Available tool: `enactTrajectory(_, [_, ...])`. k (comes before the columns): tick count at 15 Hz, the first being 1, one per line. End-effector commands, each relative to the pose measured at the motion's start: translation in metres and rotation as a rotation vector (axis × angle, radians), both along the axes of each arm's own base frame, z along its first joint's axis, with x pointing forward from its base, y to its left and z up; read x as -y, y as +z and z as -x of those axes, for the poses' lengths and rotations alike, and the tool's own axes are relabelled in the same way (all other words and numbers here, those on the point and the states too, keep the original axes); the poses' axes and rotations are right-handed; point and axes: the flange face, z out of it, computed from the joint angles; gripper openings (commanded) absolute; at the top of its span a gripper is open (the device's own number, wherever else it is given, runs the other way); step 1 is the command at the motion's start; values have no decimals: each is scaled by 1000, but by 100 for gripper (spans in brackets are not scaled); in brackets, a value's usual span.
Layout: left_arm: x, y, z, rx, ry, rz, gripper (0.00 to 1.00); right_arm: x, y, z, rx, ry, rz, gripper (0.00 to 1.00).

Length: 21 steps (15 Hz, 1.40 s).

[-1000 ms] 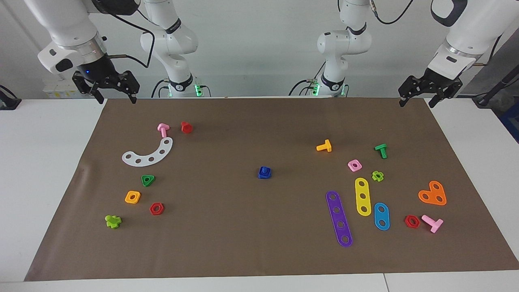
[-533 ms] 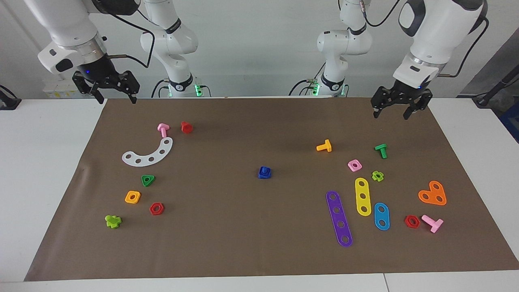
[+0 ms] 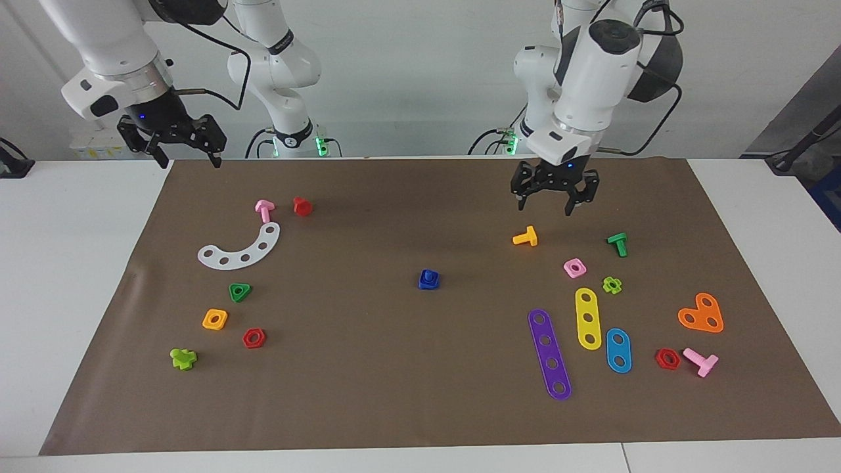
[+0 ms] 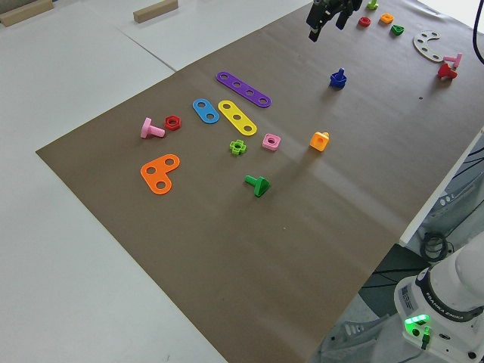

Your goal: Unscrew and place screws in storage area

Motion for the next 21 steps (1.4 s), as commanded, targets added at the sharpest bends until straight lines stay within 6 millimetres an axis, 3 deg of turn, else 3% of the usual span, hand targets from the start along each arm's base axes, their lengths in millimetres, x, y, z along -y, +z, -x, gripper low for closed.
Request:
enactTrajectory(1, [47,-33,1,13,-3,14,100,1,-1,2,5,24,-4,100])
enactTrajectory(2, [62,-48,-2,21,-11,18,100,1,-1,2,5,24,-4,100])
enactTrajectory(4, [76,-57,0,35,-29,27,100,1,-2,2,4,24,-4,100])
enactTrajectory(13, [179,-169,-4,35,-88,41,100,1,-3,3,2,24,-4,100])
enactTrajectory(18, [187,-198,-4,53,-106,34,100,1,-3,3,2,24,-4,100])
enactTrajectory(21, [184,-218,5,47,-113,29,95,1,-3,3,2,24,-4,100])
